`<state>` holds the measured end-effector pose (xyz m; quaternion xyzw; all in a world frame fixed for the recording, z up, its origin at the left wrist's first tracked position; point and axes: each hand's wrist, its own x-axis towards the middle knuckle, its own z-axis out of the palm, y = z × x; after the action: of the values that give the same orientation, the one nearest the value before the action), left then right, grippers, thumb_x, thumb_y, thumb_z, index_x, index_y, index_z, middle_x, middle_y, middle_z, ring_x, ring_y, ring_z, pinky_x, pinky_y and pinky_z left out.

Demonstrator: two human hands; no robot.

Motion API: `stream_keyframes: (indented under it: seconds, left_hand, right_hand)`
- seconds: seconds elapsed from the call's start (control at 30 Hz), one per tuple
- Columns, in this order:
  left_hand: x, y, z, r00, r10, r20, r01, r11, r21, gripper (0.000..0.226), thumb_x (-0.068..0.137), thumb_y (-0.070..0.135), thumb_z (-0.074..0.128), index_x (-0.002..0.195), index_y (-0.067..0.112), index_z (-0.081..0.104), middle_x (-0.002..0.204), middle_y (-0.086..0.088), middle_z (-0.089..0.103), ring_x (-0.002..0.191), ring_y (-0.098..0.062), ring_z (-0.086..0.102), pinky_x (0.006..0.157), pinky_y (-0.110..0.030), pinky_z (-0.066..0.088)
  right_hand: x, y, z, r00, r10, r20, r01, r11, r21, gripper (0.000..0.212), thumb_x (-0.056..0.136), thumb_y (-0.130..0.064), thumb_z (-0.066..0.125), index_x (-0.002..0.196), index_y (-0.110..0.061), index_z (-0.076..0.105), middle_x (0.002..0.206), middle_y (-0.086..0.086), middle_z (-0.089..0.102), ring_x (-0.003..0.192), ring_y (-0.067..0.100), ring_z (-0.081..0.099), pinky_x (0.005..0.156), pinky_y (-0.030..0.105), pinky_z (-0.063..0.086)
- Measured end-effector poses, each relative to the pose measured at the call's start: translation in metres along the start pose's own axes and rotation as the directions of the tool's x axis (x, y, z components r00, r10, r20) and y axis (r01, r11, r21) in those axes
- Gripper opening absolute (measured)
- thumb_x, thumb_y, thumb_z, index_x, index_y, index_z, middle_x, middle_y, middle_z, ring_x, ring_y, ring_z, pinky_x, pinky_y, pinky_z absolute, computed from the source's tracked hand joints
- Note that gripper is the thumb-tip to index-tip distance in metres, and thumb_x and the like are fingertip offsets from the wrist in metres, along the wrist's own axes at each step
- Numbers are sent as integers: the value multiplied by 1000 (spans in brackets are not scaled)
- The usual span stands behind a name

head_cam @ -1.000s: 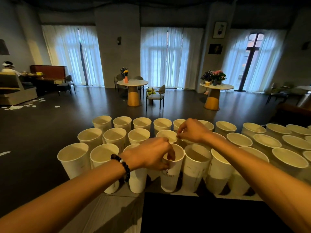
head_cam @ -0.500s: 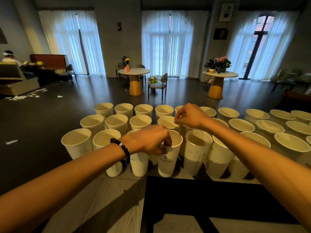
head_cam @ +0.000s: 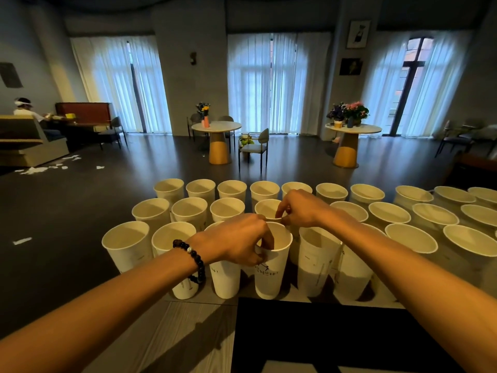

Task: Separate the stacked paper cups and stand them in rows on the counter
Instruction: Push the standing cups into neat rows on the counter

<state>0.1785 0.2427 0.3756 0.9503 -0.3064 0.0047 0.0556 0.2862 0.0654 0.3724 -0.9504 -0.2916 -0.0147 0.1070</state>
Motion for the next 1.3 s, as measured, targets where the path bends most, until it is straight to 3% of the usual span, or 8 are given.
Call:
stream_keyframes:
  seconds: [0.1, 0.17, 0.47, 0.87, 1.0, 1.13, 1.23, 1.3]
  left_hand:
    - [-1, -2, 0, 1000, 13, -29, -12, 1000, 12, 27, 86, 30, 74, 112, 23, 75, 100, 9, 55, 86, -8, 51, 64, -12, 37]
    - [-2, -3, 1, 999, 20, -42, -20, 1000, 17, 27, 86, 30, 74, 112, 24, 75, 103, 8, 58, 86, -7, 50, 64, -11, 35]
    - [-3, -6, -2, 998, 35, -46, -33, 999, 42, 25, 88, 31, 72, 111, 23, 76, 107, 3, 66, 88, -7, 51, 64, -13, 36]
    - [0, -3, -2, 1000, -11, -18, 12, 999, 45, 30, 83, 35, 76, 112, 26, 75, 98, 10, 50, 88, -9, 52, 62, -14, 35]
    - [0, -3, -7, 997, -7, -73, 9, 1000, 22, 38, 78, 52, 75, 109, 29, 74, 98, 12, 51, 83, -7, 52, 63, -15, 39]
    - [-1, 0, -21, 986, 5, -168, -8, 1000, -19, 43, 77, 66, 69, 105, 32, 72, 99, 15, 56, 86, -4, 53, 66, -13, 41]
    - [4, 10, -27, 951, -2, -310, -30, 995, -97, 33, 83, 55, 69, 101, 28, 75, 96, 15, 64, 88, -1, 57, 69, -17, 47]
    - [13, 22, -22, 929, 59, -365, -82, 996, -47, 32, 86, 48, 68, 107, 25, 74, 102, 11, 69, 95, -3, 56, 75, -24, 51]
  right_hand:
    - [2, -1, 5, 1000, -11, -7, 11, 999, 45, 22, 88, -20, 70, 110, -20, 75, 108, 2, 73, 87, 15, 68, 76, 26, 58]
    - [4, -1, 7, 1000, -19, -15, 20, 998, 55, 23, 89, -17, 70, 110, -21, 74, 109, 2, 73, 87, 15, 68, 79, 28, 59]
    - [6, -1, 9, 999, -43, -27, 45, 996, 77, 24, 89, -16, 69, 112, -20, 74, 110, 2, 73, 87, 15, 69, 79, 27, 59]
    - [0, 0, 11, 994, -65, -82, 73, 993, 92, 23, 86, -16, 72, 109, -19, 75, 106, 2, 73, 86, 15, 68, 76, 25, 58]
    - [-1, 1, 10, 993, -64, -102, 73, 994, 87, 30, 84, -22, 75, 115, -22, 72, 102, 2, 71, 78, 11, 63, 64, 16, 49]
    - [-11, 6, -9, 984, -76, -160, 95, 989, 117, 39, 79, -24, 80, 116, -27, 69, 88, -5, 66, 74, 10, 61, 64, 22, 53]
    - [-25, 26, -29, 977, -7, -212, 45, 984, 174, 23, 83, -23, 75, 106, -26, 73, 88, -5, 67, 77, 11, 62, 70, 29, 58]
    - [-37, 47, -37, 970, 71, -231, -21, 977, 214, 18, 84, -22, 75, 102, -25, 74, 91, -2, 71, 80, 12, 65, 74, 35, 60]
